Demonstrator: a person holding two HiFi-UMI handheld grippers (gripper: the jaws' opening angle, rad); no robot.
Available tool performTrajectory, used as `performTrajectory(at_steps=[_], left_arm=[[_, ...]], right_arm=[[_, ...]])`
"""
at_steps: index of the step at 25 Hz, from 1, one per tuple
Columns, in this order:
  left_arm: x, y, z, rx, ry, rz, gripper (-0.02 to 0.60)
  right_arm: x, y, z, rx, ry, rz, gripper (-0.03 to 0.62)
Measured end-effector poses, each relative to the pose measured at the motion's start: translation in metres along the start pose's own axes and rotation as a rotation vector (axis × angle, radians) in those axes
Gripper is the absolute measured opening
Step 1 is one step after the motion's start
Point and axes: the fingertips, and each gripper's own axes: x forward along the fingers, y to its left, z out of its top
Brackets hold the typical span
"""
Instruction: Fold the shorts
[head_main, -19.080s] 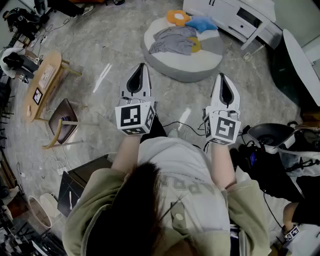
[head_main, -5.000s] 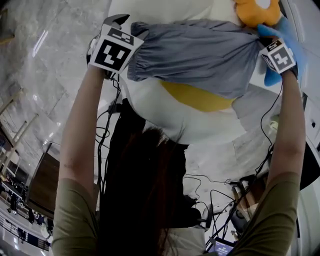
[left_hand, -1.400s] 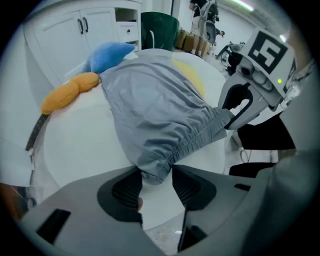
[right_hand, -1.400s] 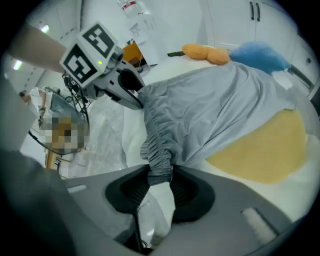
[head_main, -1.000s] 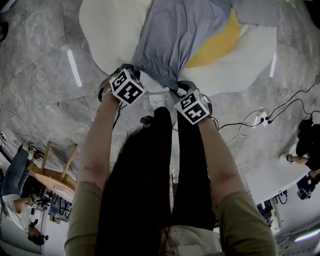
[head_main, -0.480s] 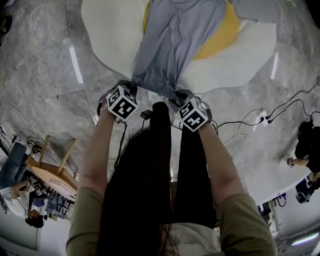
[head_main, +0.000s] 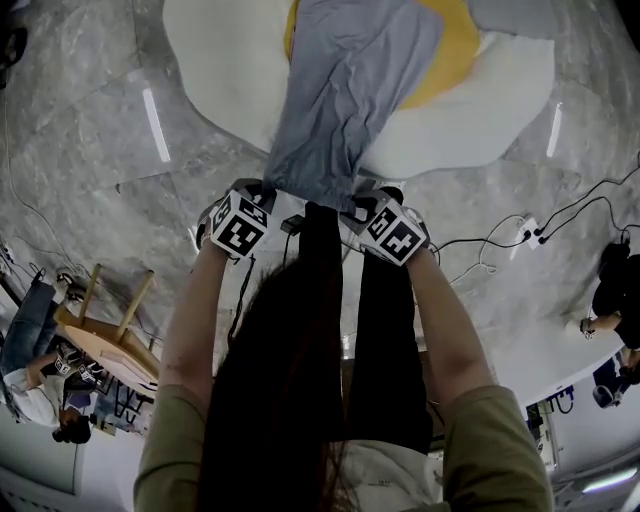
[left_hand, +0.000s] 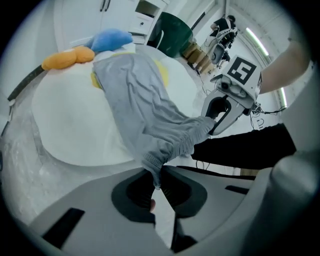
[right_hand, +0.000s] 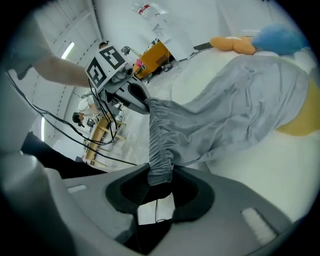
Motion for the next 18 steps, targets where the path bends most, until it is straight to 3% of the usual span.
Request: performTrajectory(at_steps=[6, 13, 18], left_arm=[[-0.031, 0.05, 0.103, 0.062, -0.114, 0.086, 0.034], [-0.056, 0.103, 0.233, 0.088, -0.202, 0.182, 0.034], [-0.06, 0.136, 0.312, 0.074, -0.225, 0.254, 0.034]], right_arm=[[-0.056, -0.062, 0.059, 0.055, -0.1, 0.045, 0.115], [-0.139, -0.164, 0.132, 0.059, -0.22, -0.02, 0.115], [-0.184, -0.237, 0.169, 0.077, -0.25, -0.062, 0.115]])
